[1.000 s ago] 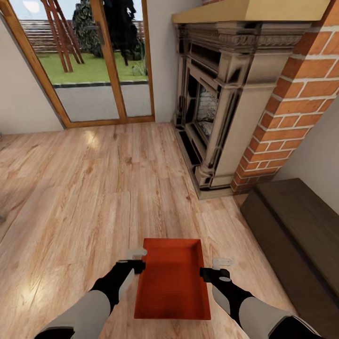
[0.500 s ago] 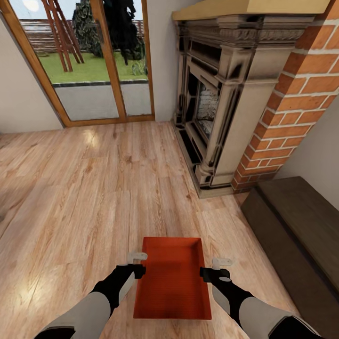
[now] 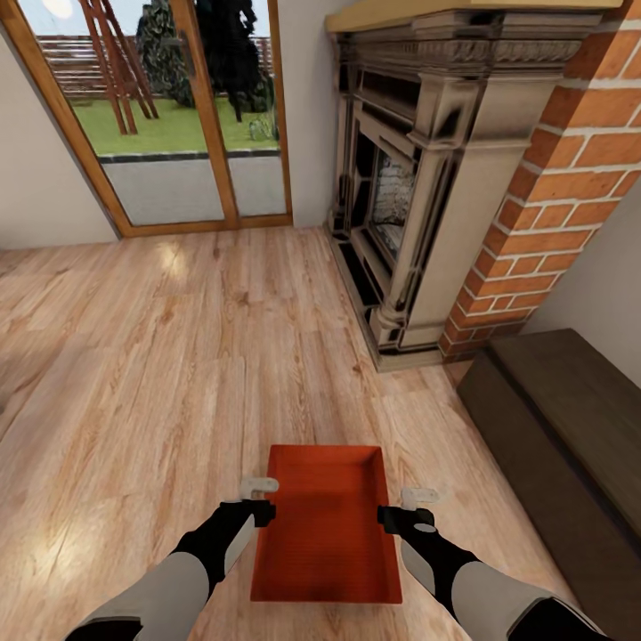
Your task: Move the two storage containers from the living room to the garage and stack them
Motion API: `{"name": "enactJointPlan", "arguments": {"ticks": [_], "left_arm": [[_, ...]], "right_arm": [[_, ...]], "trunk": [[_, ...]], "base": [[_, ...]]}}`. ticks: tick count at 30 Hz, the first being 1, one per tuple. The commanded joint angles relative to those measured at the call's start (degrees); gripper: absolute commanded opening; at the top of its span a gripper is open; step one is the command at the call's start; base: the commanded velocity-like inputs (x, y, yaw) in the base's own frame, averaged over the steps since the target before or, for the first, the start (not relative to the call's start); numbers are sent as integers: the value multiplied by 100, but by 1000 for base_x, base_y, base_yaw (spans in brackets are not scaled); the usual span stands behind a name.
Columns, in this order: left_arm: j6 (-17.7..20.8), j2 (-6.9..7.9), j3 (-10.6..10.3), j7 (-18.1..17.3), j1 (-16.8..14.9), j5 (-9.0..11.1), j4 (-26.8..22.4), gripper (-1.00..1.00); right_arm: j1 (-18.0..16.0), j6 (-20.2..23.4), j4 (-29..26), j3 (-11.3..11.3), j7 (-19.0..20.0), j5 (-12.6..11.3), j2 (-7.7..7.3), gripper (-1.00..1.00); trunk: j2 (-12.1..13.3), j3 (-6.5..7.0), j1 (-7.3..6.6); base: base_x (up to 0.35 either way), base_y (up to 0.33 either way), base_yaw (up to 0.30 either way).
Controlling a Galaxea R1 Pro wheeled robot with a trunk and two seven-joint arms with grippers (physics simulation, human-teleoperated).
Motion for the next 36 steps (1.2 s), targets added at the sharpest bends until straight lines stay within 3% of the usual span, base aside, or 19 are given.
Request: {"name": "enactJointPlan", "arguments": {"ticks": [1, 10, 16, 36], "left_arm": [[32, -6, 39, -2, -1, -42, -11, 100], [32, -4, 39, 3, -1, -48, -14, 100], [32, 2, 39, 11, -1, -42, -20, 100], [32, 3, 43, 4, -1, -42, -20, 100]], "right_arm": [[-3, -22, 2, 49, -21, -60, 1, 100], [-3, -22, 2, 49, -21, -60, 3, 100], [-3, -22, 2, 49, -21, -60, 3, 100], [-3, -22, 2, 49, -21, -60, 3, 100]], "trunk": [[-43, -22, 22], [-404, -184, 220], [-404, -184, 220], [-1206, -543, 659]], "base": [[0, 0, 0], [0, 0, 0], [0, 0, 0], [0, 0, 0]]}}
